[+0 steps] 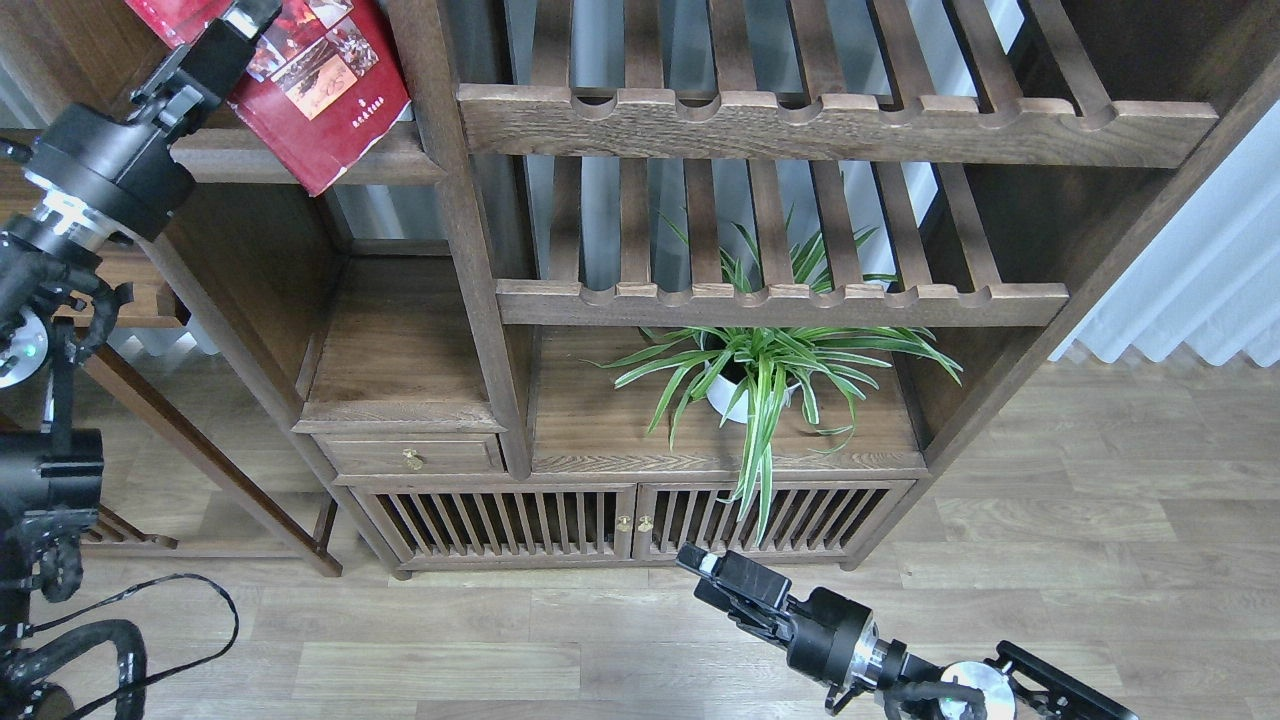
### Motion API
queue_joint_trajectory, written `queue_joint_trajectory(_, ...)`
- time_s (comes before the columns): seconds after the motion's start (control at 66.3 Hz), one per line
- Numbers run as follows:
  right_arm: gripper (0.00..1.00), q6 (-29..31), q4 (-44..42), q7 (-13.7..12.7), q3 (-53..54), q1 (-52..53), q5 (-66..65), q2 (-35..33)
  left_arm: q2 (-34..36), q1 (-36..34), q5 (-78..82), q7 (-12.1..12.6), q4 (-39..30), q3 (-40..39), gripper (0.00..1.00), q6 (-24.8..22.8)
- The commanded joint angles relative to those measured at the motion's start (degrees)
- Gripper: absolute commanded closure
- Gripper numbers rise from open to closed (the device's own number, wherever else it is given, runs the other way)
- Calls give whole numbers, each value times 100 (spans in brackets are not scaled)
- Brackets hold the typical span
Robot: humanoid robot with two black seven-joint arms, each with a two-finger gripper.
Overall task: Organize books on shelf
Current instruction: 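Push the red book onto the upper shelf with the left gripper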
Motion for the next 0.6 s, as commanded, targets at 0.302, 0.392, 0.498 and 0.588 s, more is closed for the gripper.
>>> queue_joint_trajectory(0.302,1,0,1,0,-13,-1,3,10,71,-835,42,-1,256,0,95,0)
queue_joint_trajectory(0.392,1,0,1,0,-13,-1,3,10,124,-967,42,-1,283,17,95,0)
queue_joint_trajectory(0.498,1,0,1,0,-13,7,-6,54,212,-1081,34,-1,344,17,95,0)
queue_joint_trajectory(0.588,1,0,1,0,-13,8,-6,71,308,-1099,33,-1,432,17,95,0)
